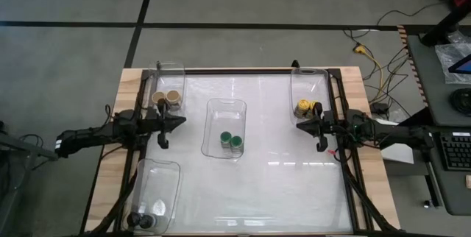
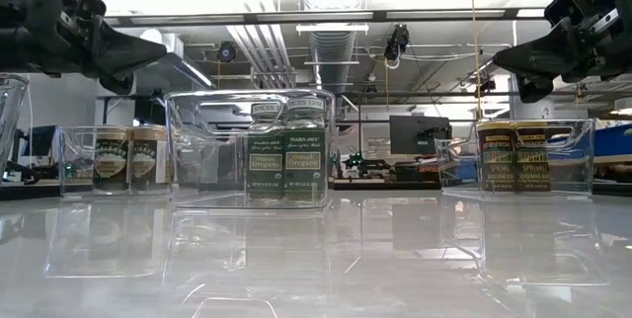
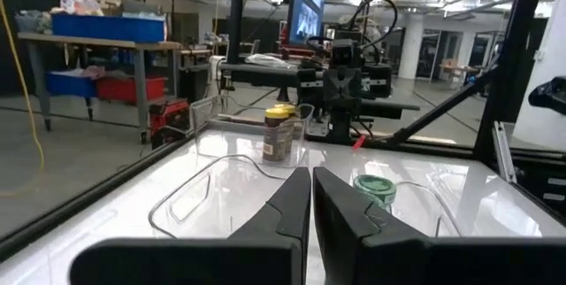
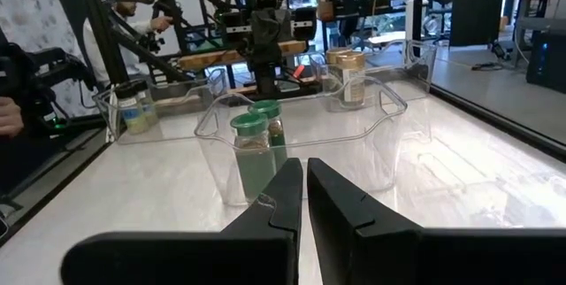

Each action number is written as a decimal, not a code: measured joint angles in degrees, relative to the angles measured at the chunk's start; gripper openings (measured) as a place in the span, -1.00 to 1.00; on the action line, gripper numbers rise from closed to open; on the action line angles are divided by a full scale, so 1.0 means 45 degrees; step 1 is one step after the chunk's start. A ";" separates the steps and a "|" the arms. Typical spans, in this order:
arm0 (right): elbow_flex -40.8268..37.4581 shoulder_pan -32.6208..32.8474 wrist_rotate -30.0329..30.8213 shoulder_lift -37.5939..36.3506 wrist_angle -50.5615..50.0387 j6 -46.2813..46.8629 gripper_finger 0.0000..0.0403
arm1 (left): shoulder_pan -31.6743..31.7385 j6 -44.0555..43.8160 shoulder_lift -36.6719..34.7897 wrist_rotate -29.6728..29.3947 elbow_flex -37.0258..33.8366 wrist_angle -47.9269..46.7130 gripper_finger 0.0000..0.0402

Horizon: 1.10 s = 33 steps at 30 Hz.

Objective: Sort spices by type
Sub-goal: Return to Home Position

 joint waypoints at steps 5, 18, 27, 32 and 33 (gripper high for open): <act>-0.0005 0.0000 0.0000 0.0000 0.0001 0.0000 -0.94 | 0.0002 -0.0036 0.0001 0.0008 0.0000 -0.0358 -0.99; -0.0005 0.0000 0.0000 0.0000 0.0002 -0.0005 -0.94 | 0.0015 0.0162 0.0502 -0.0014 0.0170 -0.0803 -0.99; -0.0005 0.0000 0.0000 0.0000 0.0002 -0.0005 -0.94 | 0.0015 0.0175 0.0731 -0.0016 0.0291 -0.0779 -0.99; -0.0010 0.0000 0.0000 0.0000 0.0002 -0.0005 -0.94 | 0.0015 0.0172 0.0797 -0.0021 0.0296 -0.0773 -0.99; -0.0010 0.0000 0.0000 0.0000 0.0002 -0.0005 -0.94 | 0.0015 0.0171 0.0818 -0.0020 0.0300 -0.0767 -0.99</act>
